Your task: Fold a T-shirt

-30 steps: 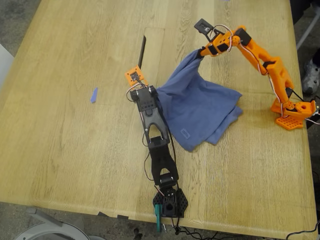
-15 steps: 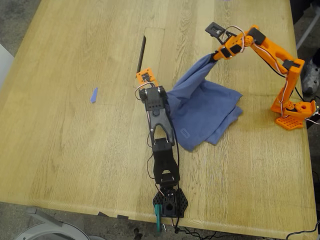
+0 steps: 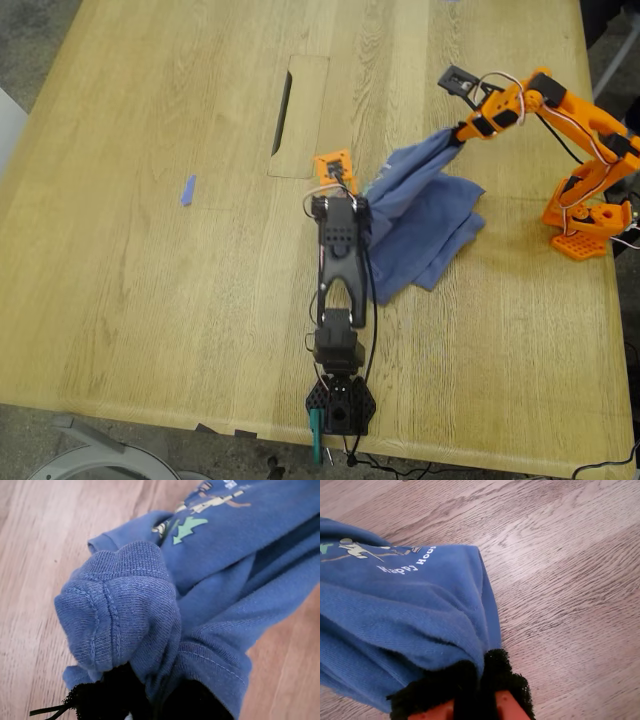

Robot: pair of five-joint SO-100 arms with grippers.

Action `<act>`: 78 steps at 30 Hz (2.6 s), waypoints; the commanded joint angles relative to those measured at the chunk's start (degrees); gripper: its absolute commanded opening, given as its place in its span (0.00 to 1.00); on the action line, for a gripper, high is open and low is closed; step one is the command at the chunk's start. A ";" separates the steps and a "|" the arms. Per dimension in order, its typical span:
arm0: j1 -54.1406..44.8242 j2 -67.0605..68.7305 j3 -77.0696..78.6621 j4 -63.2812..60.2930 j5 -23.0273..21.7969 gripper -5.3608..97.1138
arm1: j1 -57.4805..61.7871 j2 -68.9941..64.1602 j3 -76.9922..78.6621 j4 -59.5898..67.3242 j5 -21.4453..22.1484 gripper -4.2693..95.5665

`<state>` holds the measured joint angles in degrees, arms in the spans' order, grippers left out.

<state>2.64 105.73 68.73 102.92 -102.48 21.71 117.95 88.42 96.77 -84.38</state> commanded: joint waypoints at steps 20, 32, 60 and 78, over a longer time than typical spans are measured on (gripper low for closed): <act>27.33 26.37 32.26 -20.74 0.97 0.05 | -12.30 37.79 34.28 -1.23 0.53 0.04; 39.55 31.29 49.57 -32.52 1.58 0.05 | -17.58 50.27 52.21 -8.70 0.09 0.04; 48.87 31.38 67.41 -37.62 -1.67 0.77 | -19.16 57.83 73.04 -24.61 1.58 0.43; 50.45 28.83 49.31 -15.56 -7.21 0.94 | -22.50 55.63 52.65 -11.78 1.67 0.49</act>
<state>52.91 134.47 124.54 86.84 -109.60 -0.44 174.73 145.37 84.38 -82.71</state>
